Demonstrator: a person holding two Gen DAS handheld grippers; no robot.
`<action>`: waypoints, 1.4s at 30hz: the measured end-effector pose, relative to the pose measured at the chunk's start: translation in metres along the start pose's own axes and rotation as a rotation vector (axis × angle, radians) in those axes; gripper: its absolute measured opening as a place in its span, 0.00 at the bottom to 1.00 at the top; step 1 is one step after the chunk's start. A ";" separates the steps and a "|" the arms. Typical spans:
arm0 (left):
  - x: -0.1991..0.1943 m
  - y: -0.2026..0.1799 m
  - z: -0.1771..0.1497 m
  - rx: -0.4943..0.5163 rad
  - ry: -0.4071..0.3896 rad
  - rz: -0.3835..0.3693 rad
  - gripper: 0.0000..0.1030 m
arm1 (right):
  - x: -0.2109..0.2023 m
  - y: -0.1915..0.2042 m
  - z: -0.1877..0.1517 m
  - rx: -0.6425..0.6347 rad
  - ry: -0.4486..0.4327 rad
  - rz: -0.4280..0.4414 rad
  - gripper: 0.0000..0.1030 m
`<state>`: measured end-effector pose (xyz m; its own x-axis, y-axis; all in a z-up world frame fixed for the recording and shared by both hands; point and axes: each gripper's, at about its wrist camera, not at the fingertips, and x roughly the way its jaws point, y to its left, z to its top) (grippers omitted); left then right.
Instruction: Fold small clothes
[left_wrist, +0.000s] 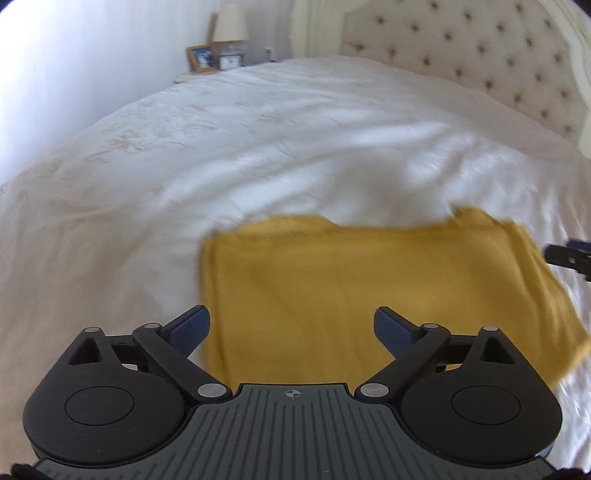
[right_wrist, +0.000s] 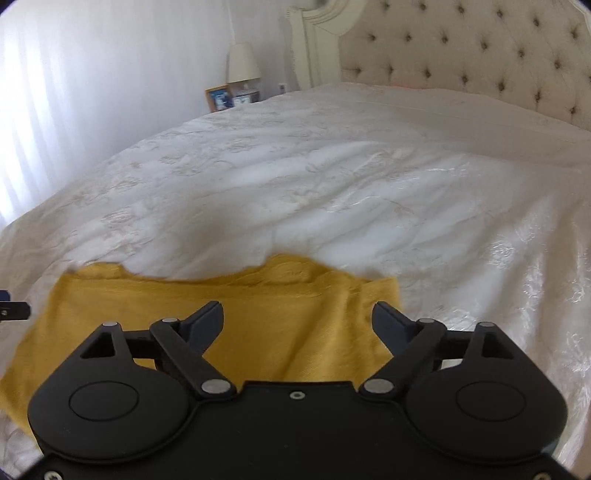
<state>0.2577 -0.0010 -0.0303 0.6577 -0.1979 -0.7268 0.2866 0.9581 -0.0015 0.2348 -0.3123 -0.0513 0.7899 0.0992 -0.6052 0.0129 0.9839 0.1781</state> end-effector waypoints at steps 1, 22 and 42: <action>-0.003 -0.009 -0.006 0.019 0.004 -0.003 0.94 | -0.006 0.012 -0.005 -0.022 0.002 0.017 0.87; 0.031 -0.040 -0.068 0.030 0.169 0.057 1.00 | -0.011 0.075 -0.116 -0.142 0.141 -0.015 0.99; 0.015 -0.042 -0.071 0.023 0.122 0.053 0.98 | -0.016 0.065 -0.137 -0.101 0.001 0.031 1.00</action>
<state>0.2059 -0.0294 -0.0896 0.5830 -0.1193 -0.8036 0.2707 0.9612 0.0536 0.1391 -0.2292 -0.1364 0.7883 0.1295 -0.6015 -0.0730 0.9904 0.1176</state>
